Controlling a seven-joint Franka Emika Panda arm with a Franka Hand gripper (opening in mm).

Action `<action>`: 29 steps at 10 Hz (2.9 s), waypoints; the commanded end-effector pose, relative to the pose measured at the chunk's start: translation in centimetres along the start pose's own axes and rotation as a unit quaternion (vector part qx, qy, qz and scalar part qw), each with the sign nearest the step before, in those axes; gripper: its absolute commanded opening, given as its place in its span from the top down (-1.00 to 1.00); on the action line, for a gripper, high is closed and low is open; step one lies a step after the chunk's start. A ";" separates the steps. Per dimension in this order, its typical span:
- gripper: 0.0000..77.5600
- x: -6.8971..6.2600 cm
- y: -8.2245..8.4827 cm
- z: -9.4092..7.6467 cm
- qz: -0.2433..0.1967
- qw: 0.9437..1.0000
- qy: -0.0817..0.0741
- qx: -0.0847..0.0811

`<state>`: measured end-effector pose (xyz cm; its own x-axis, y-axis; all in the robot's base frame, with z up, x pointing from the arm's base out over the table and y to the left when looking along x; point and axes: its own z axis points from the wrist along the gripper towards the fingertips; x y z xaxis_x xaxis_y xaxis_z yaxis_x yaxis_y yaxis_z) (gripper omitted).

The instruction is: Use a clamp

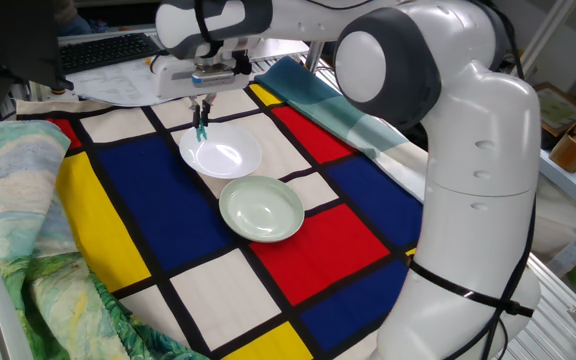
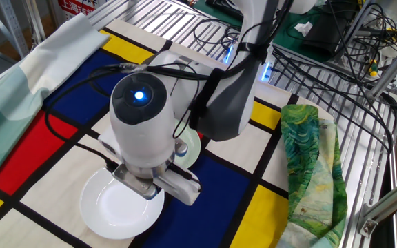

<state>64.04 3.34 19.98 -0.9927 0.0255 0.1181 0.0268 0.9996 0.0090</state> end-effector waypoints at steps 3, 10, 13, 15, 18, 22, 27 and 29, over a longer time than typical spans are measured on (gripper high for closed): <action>0.97 -0.1 0.0 -0.2 -0.005 0.999 -0.029 -0.036; 0.97 2.1 -1.6 -0.5 -0.005 0.998 -0.010 -0.063; 0.97 5.4 -4.6 -2.5 -0.013 0.998 0.004 -0.062; 0.97 6.9 -6.7 -3.8 -0.020 0.998 0.012 -0.061; 0.97 7.9 -9.0 -4.1 -0.026 0.998 0.012 -0.062; 0.97 9.7 -11.7 -2.5 -0.031 0.996 0.005 -0.078; 0.97 10.3 -13.2 -1.4 -0.032 0.995 0.004 -0.095; 0.97 10.2 -12.9 -1.1 -0.034 0.995 0.006 -0.098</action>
<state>53.57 -9.60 22.34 -0.9919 -0.0417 0.1197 -0.0191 0.9827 0.1842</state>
